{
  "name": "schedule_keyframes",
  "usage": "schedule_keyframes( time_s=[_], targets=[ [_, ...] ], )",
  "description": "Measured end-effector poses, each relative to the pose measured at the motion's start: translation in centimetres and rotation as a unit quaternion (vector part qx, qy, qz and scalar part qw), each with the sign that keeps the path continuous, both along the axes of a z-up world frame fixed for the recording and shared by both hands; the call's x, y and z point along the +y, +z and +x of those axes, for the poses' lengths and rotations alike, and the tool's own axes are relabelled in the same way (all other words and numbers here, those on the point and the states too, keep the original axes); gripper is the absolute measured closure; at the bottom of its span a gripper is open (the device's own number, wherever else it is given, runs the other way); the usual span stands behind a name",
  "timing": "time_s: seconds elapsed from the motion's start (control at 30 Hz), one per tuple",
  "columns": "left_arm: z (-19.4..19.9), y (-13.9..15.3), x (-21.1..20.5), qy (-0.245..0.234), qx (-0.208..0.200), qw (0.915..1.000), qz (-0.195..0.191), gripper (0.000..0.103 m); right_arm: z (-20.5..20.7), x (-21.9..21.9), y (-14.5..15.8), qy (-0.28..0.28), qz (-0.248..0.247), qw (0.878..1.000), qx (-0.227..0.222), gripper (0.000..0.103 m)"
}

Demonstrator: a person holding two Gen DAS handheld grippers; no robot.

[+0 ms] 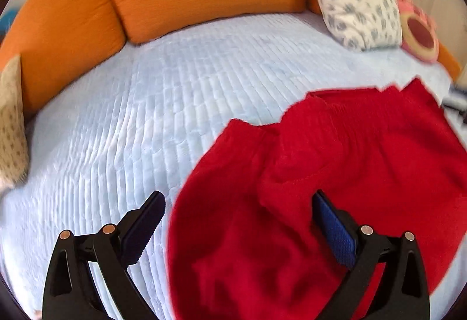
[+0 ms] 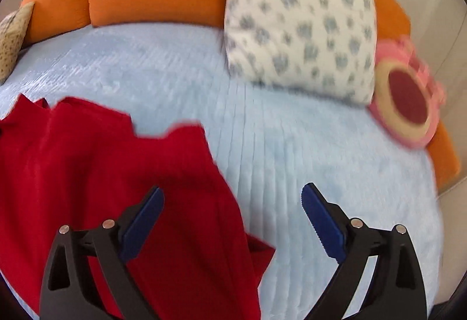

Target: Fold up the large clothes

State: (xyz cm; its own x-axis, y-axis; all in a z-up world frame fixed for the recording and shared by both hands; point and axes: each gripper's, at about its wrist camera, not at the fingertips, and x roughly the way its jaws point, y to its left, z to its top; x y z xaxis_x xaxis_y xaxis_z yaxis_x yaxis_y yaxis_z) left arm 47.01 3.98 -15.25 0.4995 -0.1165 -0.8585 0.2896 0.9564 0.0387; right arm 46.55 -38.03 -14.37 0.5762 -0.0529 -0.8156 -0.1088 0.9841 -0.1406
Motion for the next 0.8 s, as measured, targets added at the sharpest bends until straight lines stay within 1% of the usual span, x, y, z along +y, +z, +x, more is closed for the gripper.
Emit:
schedule_keyframes(
  time_s=[0.07, 0.1, 0.13, 0.17, 0.2, 0.23, 0.27, 0.3, 0.33, 0.4, 0.43, 0.5, 0.53, 0.57, 0.67, 0.73, 0.8],
  targets=[
    [0.1, 0.8, 1.0, 0.008, -0.004, 0.9995, -0.03, 0.003, -0.1, -0.4, -1.3, 0.0, 0.03, 0.999, 0.012, 0.009],
    [0.2, 1.1, 1.5, 0.01, -0.005, 0.999, -0.043, 0.003, 0.0, -0.3, -1.8, 0.004, 0.041, 0.999, 0.016, 0.012],
    [0.4, 1.2, 1.9, 0.012, -0.003, 0.9988, -0.048, 0.003, 0.2, 0.1, -2.4, 0.013, 0.043, 0.999, 0.02, 0.03],
    [0.6, 1.3, 2.2, 0.014, -0.002, 0.9987, -0.049, 0.003, 0.5, 0.4, -2.8, 0.02, 0.042, 0.999, 0.024, 0.04],
    [0.6, 1.4, 2.3, 0.015, -0.002, 0.9986, -0.051, 0.003, 0.8, 0.7, -3.5, 0.02, 0.038, 0.999, 0.034, 0.056],
    [0.6, 1.4, 2.3, 0.014, 0.0, 0.9985, -0.053, 0.003, 1.1, 0.8, -4.0, 0.017, 0.034, 0.999, 0.038, 0.077],
    [0.5, 1.4, 2.4, 0.012, -0.002, 0.9985, -0.054, 0.003, 1.1, 1.1, -4.6, 0.011, 0.026, 0.999, 0.038, 0.092],
    [0.3, 1.4, 2.5, 0.012, -0.001, 0.9983, -0.057, 0.003, 1.2, 1.3, -4.9, 0.005, 0.019, 0.999, 0.038, 0.094],
    [0.2, 1.4, 2.8, 0.009, 0.002, 0.998, -0.063, 0.003, 1.0, 1.2, -4.7, -0.001, 0.011, 1.0, 0.027, 0.097],
    [0.0, 1.4, 3.2, 0.015, 0.001, 0.9983, -0.056, 0.003, 1.1, -0.1, -3.7, -0.027, 0.027, 0.999, 0.001, 0.097],
    [0.0, 1.4, 3.6, 0.02, 0.003, 0.9984, -0.053, 0.003, 1.1, -1.5, -2.9, -0.054, 0.043, 0.998, -0.011, 0.097],
    [0.0, 1.6, 4.3, 0.028, -0.001, 0.9981, -0.055, 0.003, 1.4, -3.4, -2.1, -0.086, 0.06, 0.994, -0.017, 0.096],
    [0.0, 1.6, 4.5, 0.033, -0.002, 0.9981, -0.053, 0.003, 1.5, -3.9, -2.0, -0.091, 0.063, 0.994, -0.013, 0.096],
    [0.1, 1.6, 4.7, 0.041, -0.005, 0.9981, -0.045, 0.003, 1.8, -4.0, -2.3, -0.095, 0.058, 0.994, -0.005, 0.096],
    [1.3, 0.3, 4.9, 0.077, -0.002, 0.997, 0.007, 0.003, 2.2, -3.0, -4.2, -0.111, 0.025, 0.993, 0.015, 0.096],
    [1.9, -0.8, 4.5, 0.074, 0.014, 0.997, 0.02, 0.003, 2.5, -1.9, -6.5, -0.112, 0.0, 0.993, 0.038, 0.096],
    [2.4, -2.3, 3.7, 0.063, 0.026, 0.9967, 0.044, 0.003, 2.3, -1.2, -8.0, -0.103, -0.016, 0.994, 0.039, 0.095]
  ],
)
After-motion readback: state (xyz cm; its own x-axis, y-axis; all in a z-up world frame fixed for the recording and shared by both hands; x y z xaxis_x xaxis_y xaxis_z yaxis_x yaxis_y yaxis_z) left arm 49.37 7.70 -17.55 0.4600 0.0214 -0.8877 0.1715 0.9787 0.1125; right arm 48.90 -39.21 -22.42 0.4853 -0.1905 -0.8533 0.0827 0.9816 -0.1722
